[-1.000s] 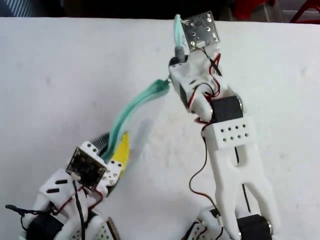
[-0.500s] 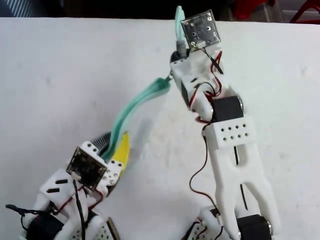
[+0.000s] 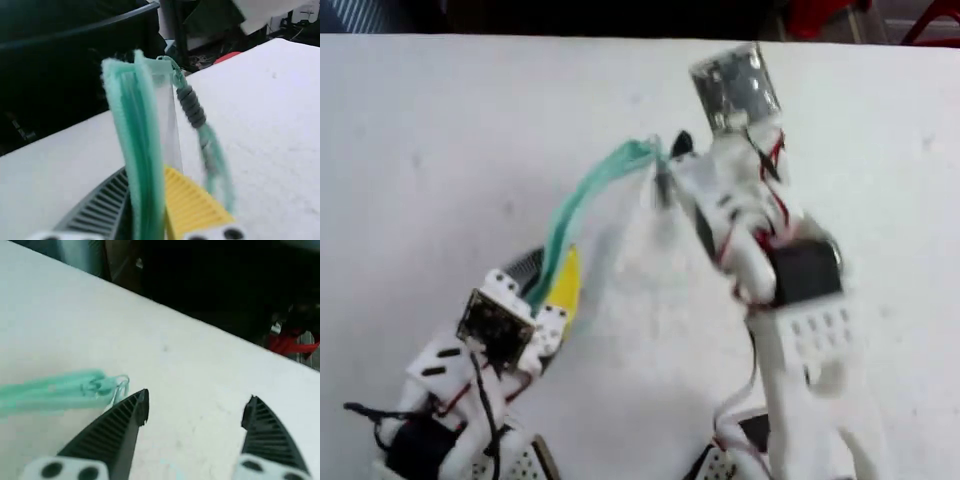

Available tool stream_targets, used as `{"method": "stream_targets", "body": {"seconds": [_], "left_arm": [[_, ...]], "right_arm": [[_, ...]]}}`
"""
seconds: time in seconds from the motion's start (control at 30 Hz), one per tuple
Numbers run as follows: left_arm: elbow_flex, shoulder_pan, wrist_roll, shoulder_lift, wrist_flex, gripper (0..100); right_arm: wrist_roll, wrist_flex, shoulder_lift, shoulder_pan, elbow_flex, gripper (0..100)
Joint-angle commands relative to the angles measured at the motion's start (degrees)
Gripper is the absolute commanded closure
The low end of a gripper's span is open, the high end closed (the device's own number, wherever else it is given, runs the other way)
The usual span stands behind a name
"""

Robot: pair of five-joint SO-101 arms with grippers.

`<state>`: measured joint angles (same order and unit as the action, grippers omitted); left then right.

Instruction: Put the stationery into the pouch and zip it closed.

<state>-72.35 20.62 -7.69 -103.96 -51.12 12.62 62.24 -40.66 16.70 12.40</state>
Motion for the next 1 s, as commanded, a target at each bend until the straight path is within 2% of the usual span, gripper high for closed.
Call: {"method": "stream_targets", "body": {"seconds": [0.0,0.07,0.2,0.3,0.43,0.6,0.8,0.87,0.97], "left_arm": [[-2.29,-4.79,-2.29,-0.48,13.89,98],[-4.13,-5.93,-3.16,-0.40,20.22,98],[-5.80,-6.02,-13.36,-0.31,27.60,98],[-6.86,-6.02,-17.05,-0.31,33.23,98],[-8.88,-5.85,-17.49,4.44,41.14,98],[-3.87,-5.85,-16.97,26.86,53.01,98],[5.45,-3.12,-10.02,44.79,54.24,98],[6.07,-1.01,-9.93,48.22,54.33,98],[5.71,1.54,-10.46,54.55,59.16,98]], "right_arm": [[0.70,1.80,-7.69,-0.57,-1.93,70.0],[0.70,2.15,-9.10,-3.12,-0.62,70.0],[0.97,1.80,-9.27,-7.96,3.34,70.0],[0.97,-1.54,-9.27,-8.75,9.32,70.0],[0.70,-7.69,-9.45,-8.92,17.32,70.0],[0.79,-11.91,-9.36,-9.10,22.77,70.0],[0.70,-14.20,-9.36,-9.19,23.91,70.0],[0.62,-14.29,-9.27,-9.19,23.91,70.0],[0.62,-14.11,-9.27,-9.27,24.00,70.0]]}}
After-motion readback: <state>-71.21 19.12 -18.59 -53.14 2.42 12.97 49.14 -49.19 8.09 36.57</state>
